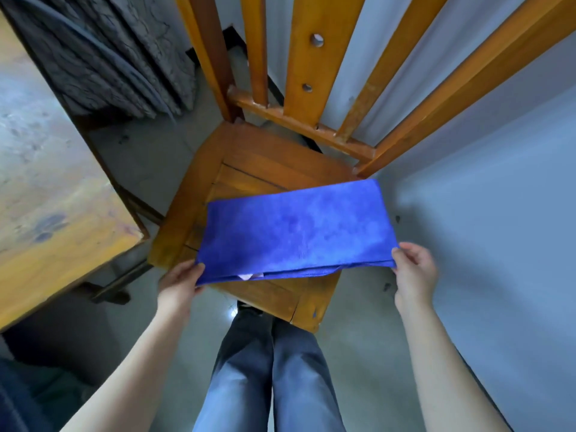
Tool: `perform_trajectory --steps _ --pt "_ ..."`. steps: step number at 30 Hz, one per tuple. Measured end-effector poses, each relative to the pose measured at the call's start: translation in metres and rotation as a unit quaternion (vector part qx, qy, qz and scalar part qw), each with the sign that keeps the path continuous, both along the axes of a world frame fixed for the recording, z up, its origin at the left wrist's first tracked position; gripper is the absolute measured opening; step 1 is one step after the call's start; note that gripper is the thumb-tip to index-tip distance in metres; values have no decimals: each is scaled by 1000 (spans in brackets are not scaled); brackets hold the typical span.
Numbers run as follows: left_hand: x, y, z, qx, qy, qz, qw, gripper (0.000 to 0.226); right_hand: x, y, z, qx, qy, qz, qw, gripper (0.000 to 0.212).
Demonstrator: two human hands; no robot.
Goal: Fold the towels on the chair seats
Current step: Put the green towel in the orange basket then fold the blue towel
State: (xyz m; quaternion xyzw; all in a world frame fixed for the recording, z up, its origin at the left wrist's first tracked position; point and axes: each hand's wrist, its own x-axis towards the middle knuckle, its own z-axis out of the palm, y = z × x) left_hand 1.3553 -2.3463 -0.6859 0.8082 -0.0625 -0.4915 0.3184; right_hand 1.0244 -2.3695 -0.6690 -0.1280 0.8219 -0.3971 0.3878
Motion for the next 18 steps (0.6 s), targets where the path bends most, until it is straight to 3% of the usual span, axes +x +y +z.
perform_trajectory --steps 2,4,6,8,11,12,14,16,18 --pt "-2 10 -21 65 -41 -41 996 15 4 9 -22 51 10 10 999 28" --pt "-4 17 -35 129 -120 -142 974 22 7 11 -34 84 19 17 996 17" --pt "-11 23 -37 146 -219 -309 914 30 7 11 -39 108 48 29 993 25" --pt "-26 28 -32 88 -273 -457 842 38 5 9 -42 128 69 43 988 36" --pt "-49 26 -26 52 -267 -646 713 51 3 3 -40 152 -14 1 988 52" --pt "-52 25 -28 71 -252 -673 691 52 4 0 -39 150 -50 -12 987 49" --pt "-52 21 -32 122 -192 -658 718 53 17 -8 -26 123 -57 32 990 33" --pt "-49 18 -35 122 -128 -599 781 52 41 -14 -7 54 -25 135 989 40" --pt "-45 16 -37 93 -64 -512 852 48 75 -16 13 28 -28 258 965 56"
